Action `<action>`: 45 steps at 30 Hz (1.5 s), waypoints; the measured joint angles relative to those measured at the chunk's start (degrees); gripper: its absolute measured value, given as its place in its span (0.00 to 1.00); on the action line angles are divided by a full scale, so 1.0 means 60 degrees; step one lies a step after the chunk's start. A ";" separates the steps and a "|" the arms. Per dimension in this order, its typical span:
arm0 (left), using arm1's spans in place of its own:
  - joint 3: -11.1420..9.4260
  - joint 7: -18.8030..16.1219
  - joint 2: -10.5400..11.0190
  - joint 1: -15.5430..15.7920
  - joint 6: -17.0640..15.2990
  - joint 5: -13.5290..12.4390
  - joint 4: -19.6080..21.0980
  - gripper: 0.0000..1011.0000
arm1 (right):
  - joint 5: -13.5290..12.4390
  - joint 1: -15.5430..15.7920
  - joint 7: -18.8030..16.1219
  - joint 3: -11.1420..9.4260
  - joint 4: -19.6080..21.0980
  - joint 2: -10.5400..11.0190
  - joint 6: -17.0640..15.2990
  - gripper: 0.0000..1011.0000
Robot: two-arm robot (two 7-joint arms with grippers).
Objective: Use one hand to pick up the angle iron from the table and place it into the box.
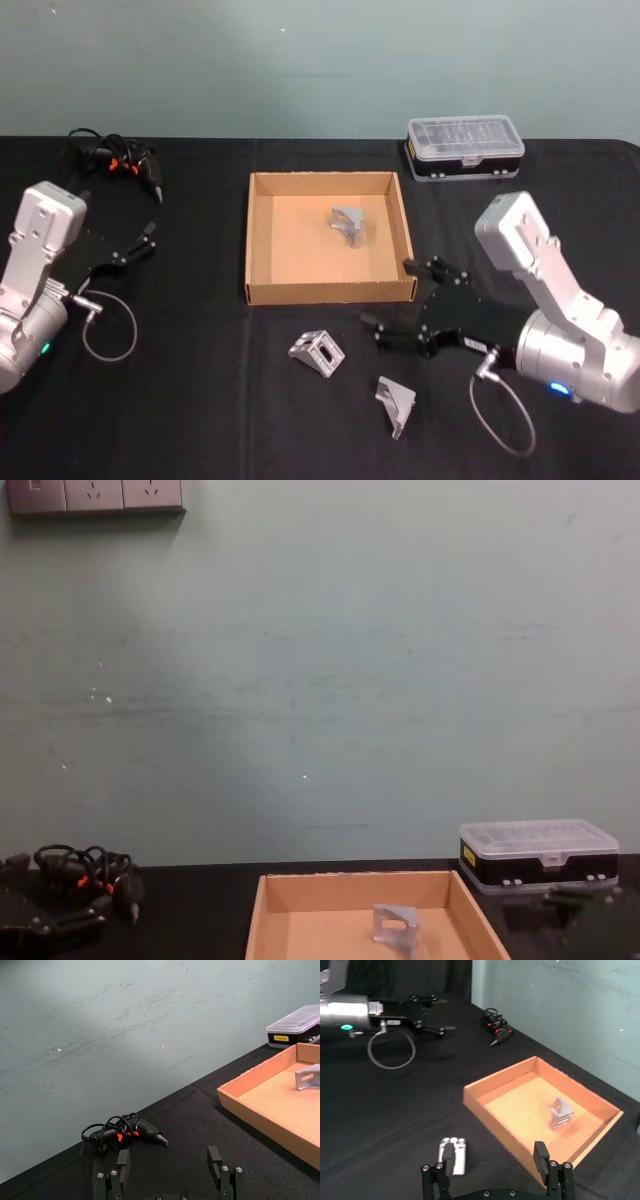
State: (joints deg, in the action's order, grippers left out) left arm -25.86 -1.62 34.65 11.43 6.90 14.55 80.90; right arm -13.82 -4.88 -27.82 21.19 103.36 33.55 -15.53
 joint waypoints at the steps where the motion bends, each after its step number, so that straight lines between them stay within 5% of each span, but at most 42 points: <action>1: 0.0000 0.0000 0.0000 -0.0001 0.0000 0.0000 0.0000 1.00 | -0.0027 0.0042 -0.0010 0.0004 0.0034 0.0040 0.0002 0.99; 14: 0.0000 0.0000 0.0000 0.0000 0.0000 0.0000 0.0000 1.00 | -0.0467 0.0918 -0.0016 -0.0101 0.0513 0.0674 0.0077 0.99; 26: 0.0000 0.0000 0.0000 0.0000 0.0000 0.0001 0.0000 1.00 | -0.0639 0.1131 -0.0168 0.0097 0.0622 0.1061 0.0002 0.99; 45: 0.0000 0.0000 0.0000 0.0000 0.0000 0.0000 0.0000 1.00 | -0.0507 0.1231 0.0128 0.0311 0.0567 0.1109 -0.0470 0.99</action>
State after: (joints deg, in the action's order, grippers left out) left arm -25.86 -1.62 34.65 11.43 6.91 14.55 80.90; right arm -16.86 2.50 -27.05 23.06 106.76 40.20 -18.35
